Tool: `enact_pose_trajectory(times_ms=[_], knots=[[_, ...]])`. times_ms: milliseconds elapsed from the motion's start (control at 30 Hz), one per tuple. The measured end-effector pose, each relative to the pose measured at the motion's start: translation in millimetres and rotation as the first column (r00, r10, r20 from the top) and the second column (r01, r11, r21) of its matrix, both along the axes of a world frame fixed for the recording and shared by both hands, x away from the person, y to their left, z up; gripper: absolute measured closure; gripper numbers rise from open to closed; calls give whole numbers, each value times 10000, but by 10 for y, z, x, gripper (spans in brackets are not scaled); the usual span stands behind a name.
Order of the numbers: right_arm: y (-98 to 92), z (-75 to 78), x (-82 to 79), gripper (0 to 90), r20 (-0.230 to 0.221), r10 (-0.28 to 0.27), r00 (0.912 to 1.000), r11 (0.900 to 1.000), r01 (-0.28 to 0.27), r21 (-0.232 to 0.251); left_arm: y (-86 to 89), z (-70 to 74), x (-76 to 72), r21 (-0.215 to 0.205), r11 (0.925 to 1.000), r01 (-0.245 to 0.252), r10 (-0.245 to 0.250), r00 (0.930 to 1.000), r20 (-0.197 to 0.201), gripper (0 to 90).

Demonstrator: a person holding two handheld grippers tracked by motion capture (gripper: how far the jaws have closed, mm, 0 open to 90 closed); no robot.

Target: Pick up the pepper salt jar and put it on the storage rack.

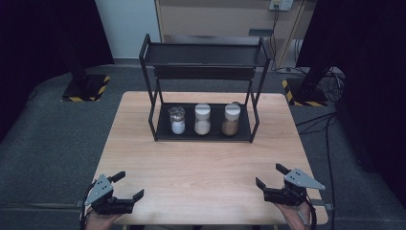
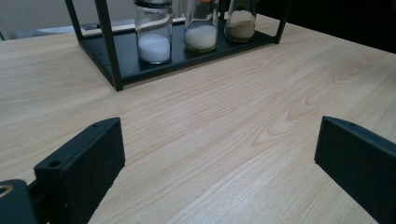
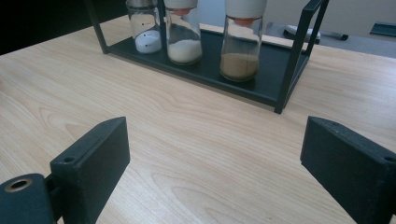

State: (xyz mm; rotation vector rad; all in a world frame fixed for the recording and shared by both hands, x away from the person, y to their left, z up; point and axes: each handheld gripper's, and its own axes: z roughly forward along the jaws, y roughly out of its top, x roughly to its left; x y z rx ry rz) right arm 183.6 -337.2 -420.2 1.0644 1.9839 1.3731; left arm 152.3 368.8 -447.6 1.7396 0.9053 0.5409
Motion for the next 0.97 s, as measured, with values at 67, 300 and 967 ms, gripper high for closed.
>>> enact_pose_trajectory(times_ms=[67, 300, 967], knots=[[7, -7, -1, 81, 19, -10, 10000, 10000, 10, -82, 0, 0, 0, -4, 10000, 5, -5, 10000, 6, 7], [-3, -67, 22, 82, 73, 65, 10000, 9999, -64, -154, 1, 2, 3, 48, 9999, 140, -140, 9999, 72, 8], [-22, -81, 14, 84, 121, 93, 9999, 9999, -91, -137, 4, -6, 4, 12, 9999, 155, -156, 9998, 158, 9]])
